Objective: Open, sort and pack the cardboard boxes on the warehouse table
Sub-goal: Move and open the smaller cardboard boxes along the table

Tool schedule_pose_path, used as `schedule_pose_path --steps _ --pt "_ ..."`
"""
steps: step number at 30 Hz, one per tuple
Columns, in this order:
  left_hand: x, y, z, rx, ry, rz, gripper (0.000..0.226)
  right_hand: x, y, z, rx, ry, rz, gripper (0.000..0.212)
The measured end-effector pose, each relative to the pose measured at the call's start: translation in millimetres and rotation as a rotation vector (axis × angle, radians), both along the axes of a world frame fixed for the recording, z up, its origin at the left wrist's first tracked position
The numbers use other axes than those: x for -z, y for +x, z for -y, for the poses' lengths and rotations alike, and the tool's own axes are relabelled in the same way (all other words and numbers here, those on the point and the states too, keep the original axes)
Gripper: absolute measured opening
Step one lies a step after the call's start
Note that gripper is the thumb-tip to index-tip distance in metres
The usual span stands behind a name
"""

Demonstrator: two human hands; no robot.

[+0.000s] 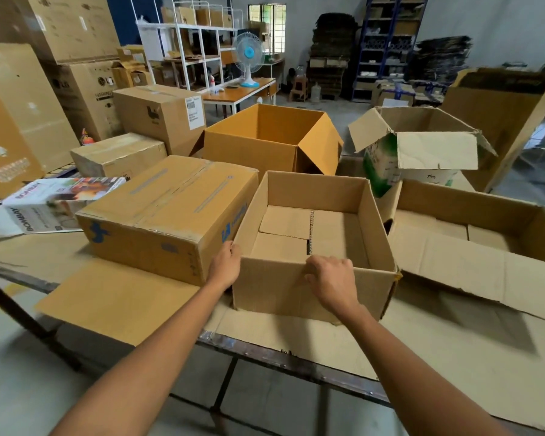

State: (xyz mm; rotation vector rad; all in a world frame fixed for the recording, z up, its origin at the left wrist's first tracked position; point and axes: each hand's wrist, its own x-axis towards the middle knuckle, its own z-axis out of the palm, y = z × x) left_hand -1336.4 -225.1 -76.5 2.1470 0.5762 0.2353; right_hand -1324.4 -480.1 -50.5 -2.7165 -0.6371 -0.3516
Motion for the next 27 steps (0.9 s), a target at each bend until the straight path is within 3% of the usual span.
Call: schedule_pose_path --steps 3,10,14,21,27 --pt "-4 -3 8 -0.019 0.053 0.028 0.043 7 -1 5 -0.016 -0.060 0.047 0.018" --pt "-32 -39 25 0.112 0.207 0.106 0.061 5 -12 10 -0.056 -0.213 -0.059 0.079" --pt "-52 -77 37 0.111 0.262 0.193 0.056 -3 -28 17 -0.083 -0.109 -0.130 0.079" --pt "-45 -170 66 -0.028 0.286 0.296 0.051 3 -111 29 -0.197 0.341 -0.271 0.072" --pt "-15 -253 72 -0.169 0.279 0.325 0.049 14 -175 16 -0.307 0.485 -0.297 0.067"
